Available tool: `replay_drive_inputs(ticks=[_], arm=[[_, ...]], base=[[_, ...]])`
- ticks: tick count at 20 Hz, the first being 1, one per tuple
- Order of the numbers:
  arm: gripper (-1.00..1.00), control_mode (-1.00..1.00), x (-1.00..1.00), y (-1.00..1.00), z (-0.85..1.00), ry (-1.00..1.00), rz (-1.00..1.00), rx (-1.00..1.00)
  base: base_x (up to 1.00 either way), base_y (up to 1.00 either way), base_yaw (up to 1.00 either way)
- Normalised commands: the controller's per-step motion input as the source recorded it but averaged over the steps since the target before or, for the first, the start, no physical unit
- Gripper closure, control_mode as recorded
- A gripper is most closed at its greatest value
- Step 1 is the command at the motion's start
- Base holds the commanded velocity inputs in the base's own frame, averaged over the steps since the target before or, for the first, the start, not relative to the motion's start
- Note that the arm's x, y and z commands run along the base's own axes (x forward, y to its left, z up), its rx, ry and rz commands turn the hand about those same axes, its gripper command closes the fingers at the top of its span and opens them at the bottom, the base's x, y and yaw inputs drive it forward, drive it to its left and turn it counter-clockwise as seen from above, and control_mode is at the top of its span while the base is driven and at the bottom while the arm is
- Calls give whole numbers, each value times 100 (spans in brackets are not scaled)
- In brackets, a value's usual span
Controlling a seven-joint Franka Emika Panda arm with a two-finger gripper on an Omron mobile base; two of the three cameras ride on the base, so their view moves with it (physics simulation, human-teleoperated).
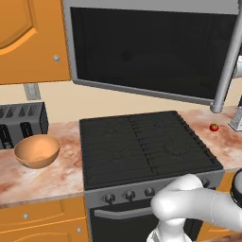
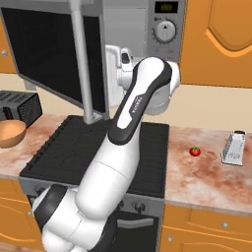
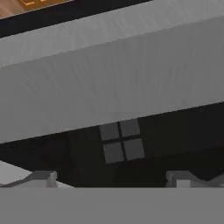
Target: Open the microwave door.
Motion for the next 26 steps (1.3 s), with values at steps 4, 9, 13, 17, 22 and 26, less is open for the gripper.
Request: replay_drive_inputs(ticks=[4,9,13,17,22,26], arm=[[-100,-100,-90,74,0,-27,30,0],[-100,-100,-82,97,0,-32,21,0],[-100,-100,-64,100,-1,-36,15,0],[-100,-100,-36,100,-12,-35,10,0],[-100,-100,-1,100,-14,-29,3,0],[-100,-100,28,100,-7,-26,0,0]], base=[[0,0,0],[0,0,0],[0,0,0],[0,0,0],[0,0,0],[0,0,0]])
